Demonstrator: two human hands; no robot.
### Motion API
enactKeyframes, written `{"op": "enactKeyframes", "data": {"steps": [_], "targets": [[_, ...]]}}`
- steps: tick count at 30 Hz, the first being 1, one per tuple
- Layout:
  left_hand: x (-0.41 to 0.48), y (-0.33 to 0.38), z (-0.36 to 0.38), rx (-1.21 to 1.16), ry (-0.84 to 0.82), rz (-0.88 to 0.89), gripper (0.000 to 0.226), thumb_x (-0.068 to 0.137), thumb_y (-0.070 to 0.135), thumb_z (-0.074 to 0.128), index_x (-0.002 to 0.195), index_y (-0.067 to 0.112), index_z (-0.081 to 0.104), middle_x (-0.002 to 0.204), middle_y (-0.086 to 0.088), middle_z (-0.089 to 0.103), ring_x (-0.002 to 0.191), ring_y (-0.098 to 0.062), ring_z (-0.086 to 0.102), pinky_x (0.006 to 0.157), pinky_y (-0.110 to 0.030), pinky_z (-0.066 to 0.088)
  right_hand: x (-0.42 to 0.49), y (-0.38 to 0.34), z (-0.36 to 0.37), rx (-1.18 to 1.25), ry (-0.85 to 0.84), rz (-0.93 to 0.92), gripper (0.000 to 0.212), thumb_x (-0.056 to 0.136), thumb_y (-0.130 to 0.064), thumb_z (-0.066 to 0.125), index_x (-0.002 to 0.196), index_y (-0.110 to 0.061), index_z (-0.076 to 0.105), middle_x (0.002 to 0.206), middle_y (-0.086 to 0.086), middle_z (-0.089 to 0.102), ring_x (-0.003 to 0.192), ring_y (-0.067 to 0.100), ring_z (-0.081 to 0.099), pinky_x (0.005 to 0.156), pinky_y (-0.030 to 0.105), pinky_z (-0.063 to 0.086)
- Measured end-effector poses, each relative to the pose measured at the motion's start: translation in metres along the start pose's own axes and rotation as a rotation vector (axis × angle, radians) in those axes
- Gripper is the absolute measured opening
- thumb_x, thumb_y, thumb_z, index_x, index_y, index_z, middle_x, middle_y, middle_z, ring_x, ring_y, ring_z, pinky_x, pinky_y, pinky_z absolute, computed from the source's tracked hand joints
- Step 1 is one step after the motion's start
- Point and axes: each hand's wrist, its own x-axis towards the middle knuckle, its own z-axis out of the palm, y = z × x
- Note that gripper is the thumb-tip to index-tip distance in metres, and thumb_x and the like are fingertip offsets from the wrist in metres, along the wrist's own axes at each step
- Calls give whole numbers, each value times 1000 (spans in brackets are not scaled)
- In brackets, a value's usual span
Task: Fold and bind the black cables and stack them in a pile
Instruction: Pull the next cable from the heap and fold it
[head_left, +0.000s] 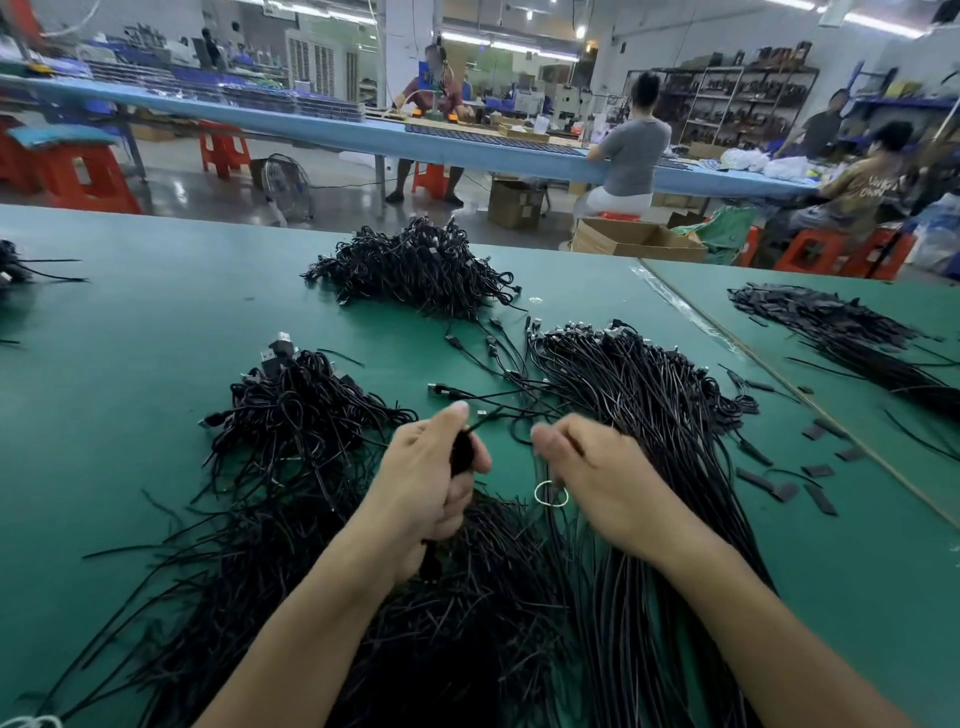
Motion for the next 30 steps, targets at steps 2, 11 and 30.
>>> {"op": "enactKeyframes", "data": {"steps": [2,11,30], "targets": [[1,3,-1,-36,28,33,60,104,36,40,48,22,57,42,3,34,31,-10,23,33,-15,19,-3,21,12,-229,-150,143,41,98,-56,46,86,-18,58,78,-3,62,60,9,55,55,22,46],[2,5,-4,-228,81,81,65,104,49,35,45,23,43,45,-2,44,35,-14,39,35,-20,34,-8,42,52,-368,-210,340,36,97,-43,57,77,-13,59,83,4,60,81,28,62,74,34,52],[-7,3,8,119,-123,172,30,88,40,46,68,24,62,38,-1,37,30,-14,24,38,-17,20,-24,-43,-10,361,309,-231,15,82,-14,79,85,-28,75,74,-11,73,67,7,69,66,22,56]]}}
